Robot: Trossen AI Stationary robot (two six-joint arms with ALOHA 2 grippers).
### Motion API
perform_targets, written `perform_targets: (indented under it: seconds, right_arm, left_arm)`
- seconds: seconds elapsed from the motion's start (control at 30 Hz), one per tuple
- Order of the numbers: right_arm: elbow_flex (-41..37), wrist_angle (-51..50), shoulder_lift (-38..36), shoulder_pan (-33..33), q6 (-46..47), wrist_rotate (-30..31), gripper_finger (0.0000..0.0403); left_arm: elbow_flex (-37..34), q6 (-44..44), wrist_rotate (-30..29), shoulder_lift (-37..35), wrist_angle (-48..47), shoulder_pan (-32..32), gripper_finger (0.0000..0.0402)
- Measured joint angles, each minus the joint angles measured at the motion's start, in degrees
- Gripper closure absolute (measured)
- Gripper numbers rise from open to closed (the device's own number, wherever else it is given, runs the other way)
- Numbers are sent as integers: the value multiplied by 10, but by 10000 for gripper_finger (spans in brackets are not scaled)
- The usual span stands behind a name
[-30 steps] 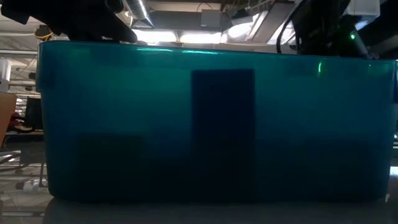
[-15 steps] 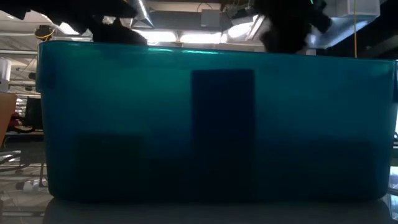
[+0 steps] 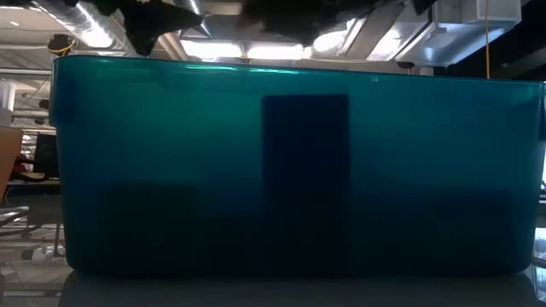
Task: Sort blocks by size
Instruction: Put the brown triangular block into the orange bin
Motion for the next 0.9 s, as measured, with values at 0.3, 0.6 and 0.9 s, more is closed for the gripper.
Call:
perform_targets:
  seconds: [0.3, 0.6, 0.9]
  right_arm:
    - [33, 155, 105, -1, -8, -36, 271]
    - [177, 156, 238, 0, 6, -66, 271]
    - [341, 132, 362, 0, 38, -95, 271]
  left_arm:
    - [39, -6, -24, -105, -124, 0, 151]
    - [41, 103, -180, -207, -161, 4, 151]
    - [41, 174, -203, -249, -162, 30, 151]
